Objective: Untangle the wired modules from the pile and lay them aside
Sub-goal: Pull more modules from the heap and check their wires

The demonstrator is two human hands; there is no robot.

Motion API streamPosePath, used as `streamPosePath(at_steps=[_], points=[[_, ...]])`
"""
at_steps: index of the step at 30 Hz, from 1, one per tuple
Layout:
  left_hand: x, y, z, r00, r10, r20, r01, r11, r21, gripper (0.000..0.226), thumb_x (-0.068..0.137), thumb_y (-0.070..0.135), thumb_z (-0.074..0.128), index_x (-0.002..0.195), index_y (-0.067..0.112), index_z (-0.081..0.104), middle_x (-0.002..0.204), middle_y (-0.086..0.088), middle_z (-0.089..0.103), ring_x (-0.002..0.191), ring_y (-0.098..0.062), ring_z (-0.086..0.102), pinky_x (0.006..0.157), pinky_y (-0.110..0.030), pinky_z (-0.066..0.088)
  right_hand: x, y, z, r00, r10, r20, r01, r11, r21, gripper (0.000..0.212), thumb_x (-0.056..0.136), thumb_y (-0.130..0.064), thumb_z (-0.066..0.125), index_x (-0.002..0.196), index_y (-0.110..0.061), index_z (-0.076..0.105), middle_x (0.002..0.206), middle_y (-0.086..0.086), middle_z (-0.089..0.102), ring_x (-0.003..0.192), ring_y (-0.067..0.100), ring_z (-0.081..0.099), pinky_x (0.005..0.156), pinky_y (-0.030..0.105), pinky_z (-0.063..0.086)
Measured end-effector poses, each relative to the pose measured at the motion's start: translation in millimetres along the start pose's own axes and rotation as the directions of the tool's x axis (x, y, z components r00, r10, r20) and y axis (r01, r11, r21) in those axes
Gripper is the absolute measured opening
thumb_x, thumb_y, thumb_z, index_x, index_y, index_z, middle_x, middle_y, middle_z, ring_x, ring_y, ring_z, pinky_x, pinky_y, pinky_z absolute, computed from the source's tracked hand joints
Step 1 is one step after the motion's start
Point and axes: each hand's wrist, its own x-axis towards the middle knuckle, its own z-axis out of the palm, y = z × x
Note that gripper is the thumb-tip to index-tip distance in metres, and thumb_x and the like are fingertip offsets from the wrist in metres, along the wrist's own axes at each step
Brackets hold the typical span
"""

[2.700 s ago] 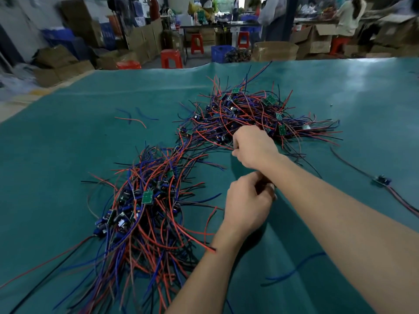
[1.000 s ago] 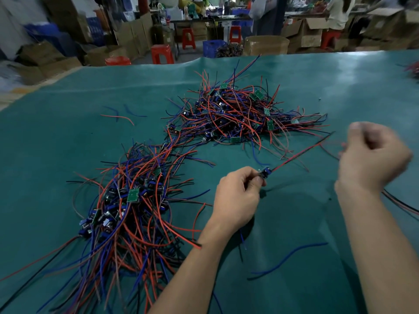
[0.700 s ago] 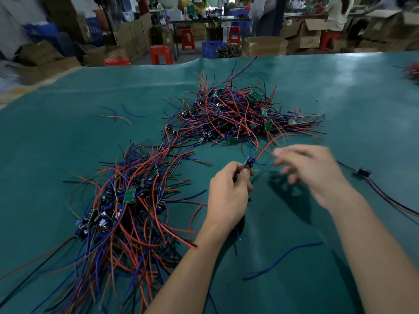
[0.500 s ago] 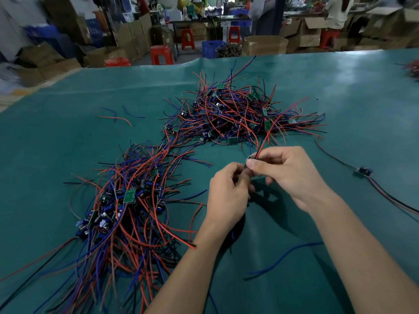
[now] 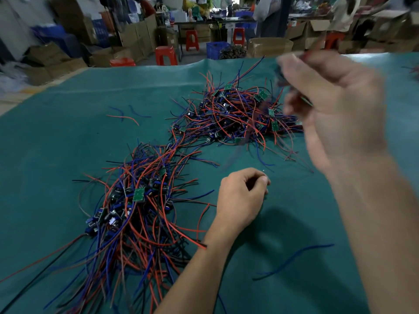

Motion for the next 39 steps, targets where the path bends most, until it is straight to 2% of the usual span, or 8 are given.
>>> streamPosePath(at_steps=[4,7,12,16,25,31,34,39], points=[[-3.6,7.7,-2.5,0.998,0.057,-0.034,-0.057,0.998,-0.003,0.033,0.089,0.010,0.061,0.058,0.022,0.057,0.050,0.003,0.052,0.047,-0.006,0.045,0.054,-0.016,0.040,9.9,-7.9,65.7,0.925,0.188,0.330,-0.175,0.982,-0.068,0.020,0.087,-0.027,0.079,0.076,-0.011,0.078,0.069,0.002,0.073,0.051,0.009,0.055,0.048,0.022,0.045],[-5.1,10.7,-6.5,0.993,0.115,-0.037,-0.112,0.991,0.068,0.041,0.084,0.016,0.057,0.049,0.037,0.052,0.058,0.002,0.044,0.049,-0.010,0.036,0.048,-0.010,0.025,15.3,21.7,99.5,0.818,0.386,0.426,-0.184,0.878,-0.443,0.045,0.088,-0.044,0.077,0.076,-0.001,0.076,0.068,0.005,0.074,0.055,0.016,0.064,0.047,0.025,0.050],[-0.5,4.4,-4.4,1.000,-0.010,-0.005,0.010,0.997,0.073,0.023,0.088,0.013,0.060,0.066,0.020,0.058,0.060,0.002,0.061,0.058,-0.018,0.053,0.061,-0.030,0.043,35.3,100.8,67.2,0.807,0.555,0.199,0.101,0.202,-0.974,0.032,0.090,-0.032,0.069,0.116,-0.014,0.067,0.121,0.016,0.066,0.107,0.037,0.066,0.090,0.041,0.055],[-0.5,5.3,-3.5,1.000,0.013,0.013,-0.014,0.996,0.085,0.017,0.085,0.023,0.055,0.082,0.012,0.068,0.077,-0.007,0.072,0.079,-0.032,0.066,0.074,-0.042,0.055,31.4,138.6,25.8,0.857,0.497,0.133,0.159,-0.010,-0.987,0.018,0.096,-0.023,0.063,0.109,-0.015,0.053,0.121,0.012,0.058,0.109,0.041,0.060,0.072,0.042,0.041],[1.0,3.2,-3.0,1.000,0.014,-0.007,-0.013,0.995,0.094,0.022,0.079,0.026,0.052,0.083,0.015,0.071,0.072,-0.003,0.071,0.075,-0.028,0.066,0.073,-0.042,0.054,23.3,141.2,-0.3,0.896,0.437,0.083,0.006,0.175,-0.984,0.026,0.091,-0.023,0.074,0.117,-0.024,0.071,0.117,0.009,0.070,0.106,0.035,0.066,0.091,0.046,0.057],[2.1,-2.3,-2.1,0.998,-0.013,-0.065,0.014,1.000,0.009,0.019,0.083,0.017,0.052,0.094,0.017,0.068,0.077,-0.004,0.073,0.072,-0.028,0.068,0.074,-0.043,0.057,3.4,101.7,-36.1,0.952,0.303,0.046,-0.128,0.529,-0.839,0.019,0.080,-0.017,0.084,0.087,-0.030,0.072,0.076,-0.015,0.067,0.072,0.000,0.063,0.071,0.018,0.044],[1.9,-4.6,-0.1,0.996,-0.019,-0.091,0.013,0.997,-0.071,0.014,0.095,0.019,0.049,0.098,0.019,0.062,0.076,-0.003,0.073,0.058,-0.019,0.064,0.062,-0.032,0.056,-18.9,77.9,-45.4,0.948,0.306,0.082,-0.191,0.758,-0.623,0.026,0.076,-0.001,0.083,0.086,-0.024,0.075,0.079,-0.005,0.075,0.068,0.006,0.069,0.073,0.024,0.054],[2.6,2.6,-1.0,0.990,-0.109,-0.094,0.083,0.966,-0.244,0.040,0.109,0.037,0.035,0.086,0.025,0.065,0.069,-0.007,0.071,0.048,-0.015,0.056,0.046,-0.023,0.039,-53.7,72.8,-42.8,0.957,0.274,0.091,-0.222,0.900,-0.376,0.041,0.072,0.020,0.074,0.086,-0.019,0.080,0.087,-0.004,0.079,0.081,0.010,0.076,0.077,0.016,0.055]])
